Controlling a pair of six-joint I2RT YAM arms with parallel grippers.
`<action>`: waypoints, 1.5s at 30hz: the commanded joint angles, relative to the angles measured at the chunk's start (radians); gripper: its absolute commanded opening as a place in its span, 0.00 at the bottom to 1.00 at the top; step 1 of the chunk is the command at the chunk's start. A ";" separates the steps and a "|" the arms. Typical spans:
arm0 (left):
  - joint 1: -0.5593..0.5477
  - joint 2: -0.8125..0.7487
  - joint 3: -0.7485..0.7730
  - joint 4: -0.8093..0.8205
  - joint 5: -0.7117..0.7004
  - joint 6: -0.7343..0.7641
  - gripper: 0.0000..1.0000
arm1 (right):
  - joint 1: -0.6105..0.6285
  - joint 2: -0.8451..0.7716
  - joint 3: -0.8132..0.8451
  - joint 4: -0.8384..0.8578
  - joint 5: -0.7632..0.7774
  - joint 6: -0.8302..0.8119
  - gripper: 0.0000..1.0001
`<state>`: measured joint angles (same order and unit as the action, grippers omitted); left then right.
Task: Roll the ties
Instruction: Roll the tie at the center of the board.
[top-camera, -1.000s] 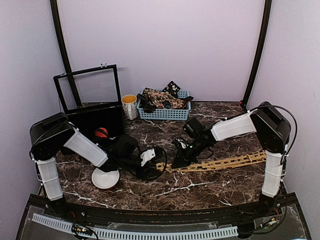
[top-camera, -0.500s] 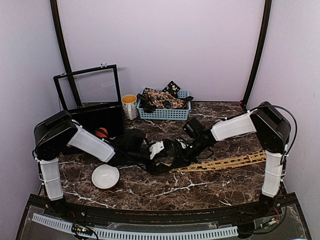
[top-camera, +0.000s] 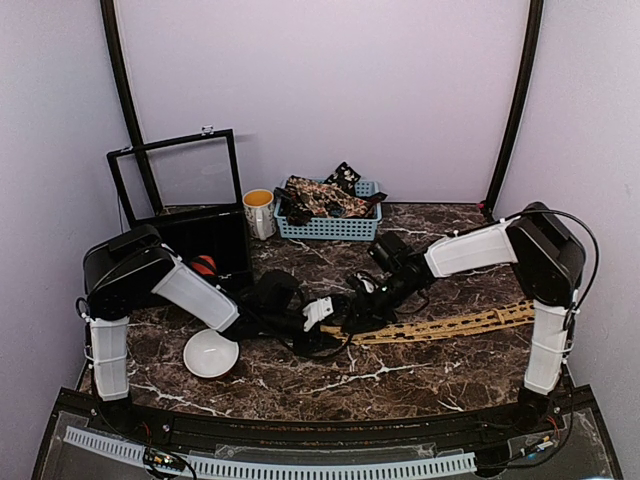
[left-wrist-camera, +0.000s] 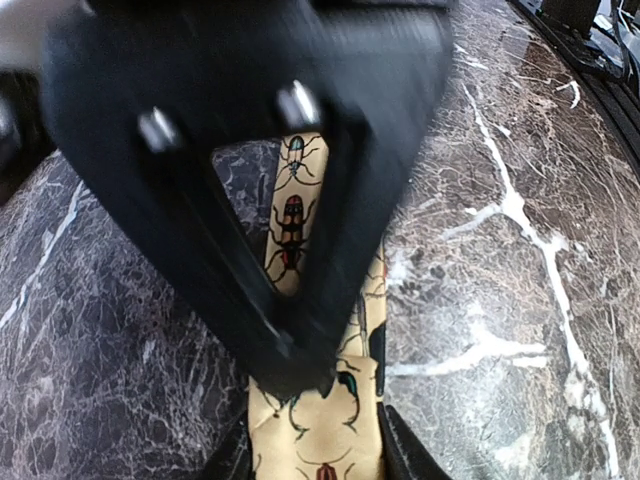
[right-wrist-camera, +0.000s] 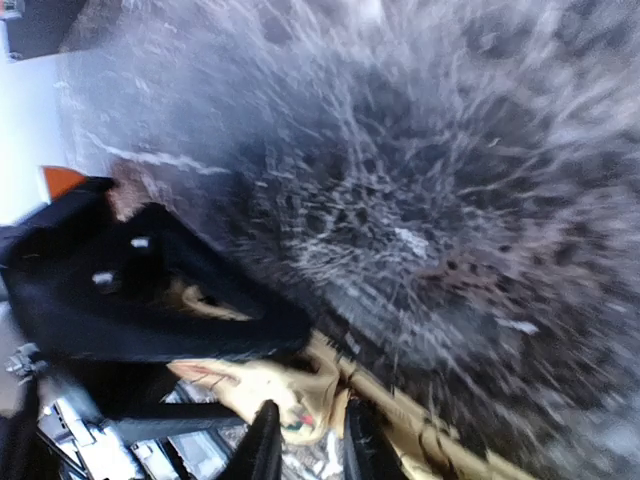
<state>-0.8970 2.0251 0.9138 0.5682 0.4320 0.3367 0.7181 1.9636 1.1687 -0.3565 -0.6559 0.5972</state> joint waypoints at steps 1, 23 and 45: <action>-0.006 -0.021 -0.038 -0.063 -0.037 0.027 0.36 | -0.078 -0.120 -0.036 -0.004 -0.006 0.020 0.26; -0.006 -0.026 -0.031 -0.082 -0.059 0.026 0.34 | -0.219 -0.279 -0.180 -0.358 0.252 -0.108 0.42; -0.006 -0.035 -0.049 -0.052 -0.079 -0.008 0.34 | -0.294 -0.560 -0.405 -0.314 0.466 0.554 0.98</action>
<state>-0.9020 2.0136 0.8978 0.5774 0.3889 0.3355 0.4358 1.3838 0.7998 -0.7795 -0.2180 1.0519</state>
